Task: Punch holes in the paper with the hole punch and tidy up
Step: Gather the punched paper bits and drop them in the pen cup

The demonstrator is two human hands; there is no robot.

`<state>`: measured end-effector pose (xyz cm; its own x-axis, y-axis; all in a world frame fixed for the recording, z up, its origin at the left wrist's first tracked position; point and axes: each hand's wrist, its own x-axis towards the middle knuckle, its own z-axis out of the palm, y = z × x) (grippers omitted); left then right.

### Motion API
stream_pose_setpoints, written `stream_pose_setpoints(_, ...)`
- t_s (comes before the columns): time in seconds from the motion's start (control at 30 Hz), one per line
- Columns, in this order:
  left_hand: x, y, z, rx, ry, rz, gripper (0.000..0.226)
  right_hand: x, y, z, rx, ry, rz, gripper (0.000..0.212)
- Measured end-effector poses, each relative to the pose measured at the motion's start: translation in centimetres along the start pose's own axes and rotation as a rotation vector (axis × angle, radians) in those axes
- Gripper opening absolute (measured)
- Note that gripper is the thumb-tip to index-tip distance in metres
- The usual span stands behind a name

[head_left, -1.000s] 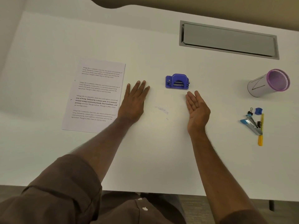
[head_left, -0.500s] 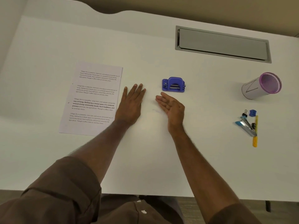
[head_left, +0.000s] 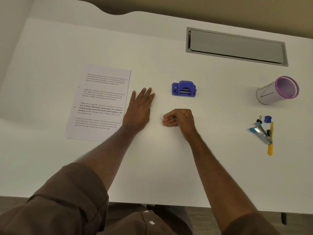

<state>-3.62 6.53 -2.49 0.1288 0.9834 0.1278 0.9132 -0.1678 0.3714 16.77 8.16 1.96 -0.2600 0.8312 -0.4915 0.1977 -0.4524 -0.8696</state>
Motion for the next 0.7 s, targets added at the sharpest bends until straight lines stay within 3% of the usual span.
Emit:
stream_pose_setpoints(0.13,0.0,0.1,-0.1,-0.005,-0.003,-0.001,0.055,1.0,-1.6,0.8,0.078,0.036,-0.049,0.044)
stream_pose_setpoints(0.27,0.0,0.1,0.0,-0.01,-0.002,-0.007,0.054,0.3,-2.5,-1.9,0.734,0.1,0.036,0.038)
stream_pose_setpoints(0.33,0.0,0.0,-0.1,-0.02,0.0,-0.008,0.054,-0.2,-2.5,-3.4,0.837,0.153,0.057,0.037)
stream_pose_setpoints(0.37,0.0,0.0,-0.2,-0.021,0.003,-0.006,0.055,-0.4,-2.4,-3.8,0.736,0.199,0.063,0.035)
stream_pose_setpoints(0.47,-0.1,0.2,-0.3,-0.019,0.005,-0.001,0.057,-0.7,-2.1,-3.4,0.036,0.354,0.03,0.021)
stream_pose_setpoints(0.57,-0.1,0.2,-0.3,-0.028,0.004,-0.002,0.056,-1.1,-1.5,-1.7,-0.555,0.385,-0.092,0.017)
stream_pose_setpoints(0.63,-0.1,0.2,-0.4,-0.023,0.008,0.0,0.056,-1.4,-1.4,-0.4,-0.773,0.393,-0.124,0.017)
stream_pose_setpoints(0.7,-0.1,0.2,-0.4,-0.021,0.015,0.001,0.055,-1.3,-1.2,0.9,-0.824,0.386,-0.121,0.02)
